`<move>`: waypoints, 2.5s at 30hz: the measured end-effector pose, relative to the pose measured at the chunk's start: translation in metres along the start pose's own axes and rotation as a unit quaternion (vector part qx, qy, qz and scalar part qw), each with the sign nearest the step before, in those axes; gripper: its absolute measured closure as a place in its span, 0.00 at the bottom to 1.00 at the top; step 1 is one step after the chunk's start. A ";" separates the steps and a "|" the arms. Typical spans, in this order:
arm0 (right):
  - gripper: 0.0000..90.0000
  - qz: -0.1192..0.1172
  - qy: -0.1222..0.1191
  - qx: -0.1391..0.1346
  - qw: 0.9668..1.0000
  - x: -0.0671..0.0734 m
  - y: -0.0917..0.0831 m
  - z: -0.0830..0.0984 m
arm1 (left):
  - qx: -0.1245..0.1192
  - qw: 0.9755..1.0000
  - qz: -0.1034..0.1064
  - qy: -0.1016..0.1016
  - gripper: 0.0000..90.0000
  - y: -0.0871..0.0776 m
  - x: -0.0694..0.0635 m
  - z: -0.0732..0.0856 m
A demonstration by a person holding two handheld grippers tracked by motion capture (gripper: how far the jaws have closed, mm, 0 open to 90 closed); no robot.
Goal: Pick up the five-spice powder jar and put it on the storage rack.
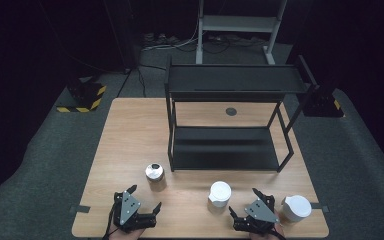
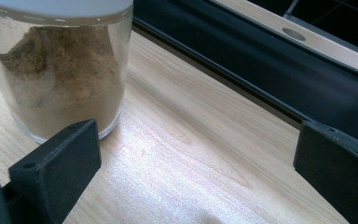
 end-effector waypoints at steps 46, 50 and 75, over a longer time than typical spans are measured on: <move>0.00 0.000 0.014 -0.007 1.000 -0.002 -0.001 0.001 | -0.026 0.999 0.005 -0.022 0.01 0.027 0.011 -0.043; 0.00 -0.001 0.013 -0.007 1.000 -0.002 -0.001 0.001 | -0.024 0.999 0.005 -0.024 0.01 0.031 0.013 -0.043; 0.00 -0.004 0.011 -0.007 1.000 -0.003 -0.001 0.001 | -0.022 0.998 0.019 -0.054 0.22 0.053 0.015 -0.036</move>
Point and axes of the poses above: each handheld gripper's, and its own axes: y roughly forward along the jaws, z roughly out of its underside, x roughly to its left, the point moved 7 cm from there along y, roughly forward along the jaws, and after that the axes turned 12 degrees about -z, right-handed, at the moved point
